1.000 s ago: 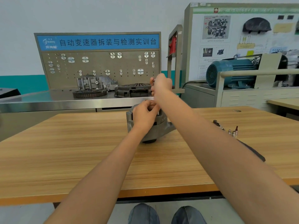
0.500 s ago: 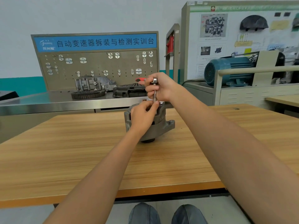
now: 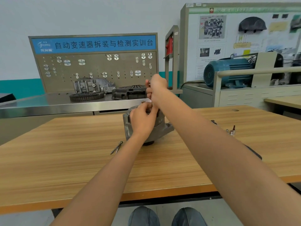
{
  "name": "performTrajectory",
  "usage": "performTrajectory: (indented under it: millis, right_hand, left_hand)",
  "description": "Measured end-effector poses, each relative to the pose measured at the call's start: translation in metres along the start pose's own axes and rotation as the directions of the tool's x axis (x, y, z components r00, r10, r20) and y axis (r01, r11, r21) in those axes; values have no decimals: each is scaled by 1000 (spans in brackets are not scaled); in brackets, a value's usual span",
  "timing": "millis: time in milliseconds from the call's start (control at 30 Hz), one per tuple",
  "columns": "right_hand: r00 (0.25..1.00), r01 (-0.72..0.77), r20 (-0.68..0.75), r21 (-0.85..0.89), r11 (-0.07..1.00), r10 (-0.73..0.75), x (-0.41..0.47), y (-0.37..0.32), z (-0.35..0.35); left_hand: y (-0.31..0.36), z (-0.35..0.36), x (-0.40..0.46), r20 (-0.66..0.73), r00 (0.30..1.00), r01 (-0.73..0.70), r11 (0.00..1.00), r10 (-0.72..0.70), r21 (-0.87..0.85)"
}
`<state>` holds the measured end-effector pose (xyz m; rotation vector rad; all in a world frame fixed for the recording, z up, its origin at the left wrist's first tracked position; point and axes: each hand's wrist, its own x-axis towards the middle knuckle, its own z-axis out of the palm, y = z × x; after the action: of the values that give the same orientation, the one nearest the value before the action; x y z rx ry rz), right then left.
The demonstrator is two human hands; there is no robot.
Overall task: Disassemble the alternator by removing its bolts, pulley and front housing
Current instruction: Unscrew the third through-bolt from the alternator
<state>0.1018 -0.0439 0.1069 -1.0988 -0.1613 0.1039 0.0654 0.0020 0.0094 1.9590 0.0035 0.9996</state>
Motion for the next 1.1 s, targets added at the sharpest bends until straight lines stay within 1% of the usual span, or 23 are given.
performTrajectory:
  millis: [33, 100, 133, 167, 233, 267, 300, 333, 367, 400, 433, 500, 567, 633, 667, 700, 733, 800, 833, 900, 967, 1033, 1100]
  right_hand:
    - [990, -98, 101, -34, 995, 101, 2, -3, -5]
    - [937, -173, 288, -117, 978, 200, 8, -11, -16]
    - [918, -177, 332, -148, 973, 217, 6, -14, -19]
    - [917, -175, 334, -161, 971, 220, 5, -14, -18]
    - [960, -148, 220, -121, 982, 172, -3, -8, -8]
    - [989, -99, 97, -93, 991, 108, -7, -3, -2]
    - [999, -11, -48, -65, 998, 7, -10, 2, 2]
    - [978, 110, -171, -40, 993, -115, -8, 8, 4]
    - [950, 202, -236, -28, 979, -203, -8, 12, 5]
    - [940, 245, -241, -21, 969, -243, -6, 14, 5]
    - [947, 229, -226, -24, 973, -228, -6, 13, 4]
    - [989, 72, -130, -31, 997, -75, -4, 5, 0]
    - [990, -92, 105, -72, 993, 99, -3, -2, -6]
    - [935, -122, 323, -100, 988, 148, -2, -5, -14]
    - [915, -125, 373, -95, 988, 151, -1, -5, -18]
    - [912, -134, 380, -78, 988, 154, -2, -4, -20]
    - [929, -140, 340, -47, 989, 147, -1, -3, -19]
    - [986, -75, 152, 24, 997, 71, -2, 2, -12]
    - [999, 0, 36, 9, 1000, -1, -3, 6, -7]
    - [973, 160, -151, -106, 981, -175, -5, 13, 1]
    - [940, 237, -201, -192, 952, -274, -3, 18, 5]
    - [947, 206, -183, -278, 938, -263, -1, 18, 4]
    - [943, 153, -237, -316, 936, -235, 0, 14, 2]
  left_hand:
    - [1, -1, -1, 2, 1000, -23, 1000, 23, -4]
    - [1, -2, -3, 15, 999, -51, 999, 51, 14]
    - [1, -3, -3, 16, 998, -56, 998, 56, 9]
    - [0, -4, -3, 20, 998, -57, 998, 57, -2]
    - [0, -4, -3, 25, 999, -48, 999, 48, -11]
    - [0, -3, -3, 14, 999, -35, 999, 36, -6]
    - [0, -2, -3, -7, 1000, -15, 1000, 15, -9]
    - [2, -1, -4, -34, 999, 16, 1000, -16, -12]
    - [2, 0, -5, -58, 998, 39, 999, -40, -16]
    - [3, 1, -5, -68, 996, 53, 998, -54, -17]
    - [2, 2, -5, -69, 997, 45, 999, -46, -17]
    - [1, 2, -6, -61, 998, -5, 1000, 4, -21]
    - [0, 1, -5, -46, 998, -54, 998, 53, -13]
    - [-2, 2, -5, -26, 996, -88, 996, 89, 23]
    - [-2, 1, -4, -17, 995, -96, 995, 96, 31]
    - [-3, 1, -4, -13, 995, -98, 995, 99, 27]
    - [-3, 1, -3, -13, 996, -92, 996, 92, 21]
    - [-3, 1, -3, -22, 998, -66, 998, 67, 17]
    - [-2, 2, -2, -30, 999, -45, 999, 45, 11]
    - [-1, 3, -3, -50, 999, 1, 1000, -2, -12]
    - [-1, 3, -3, -60, 998, 23, 999, -25, -36]
    - [-1, 2, -3, -49, 998, 30, 999, -31, -34]
    - [-2, 3, -2, -36, 999, 14, 1000, -15, -20]
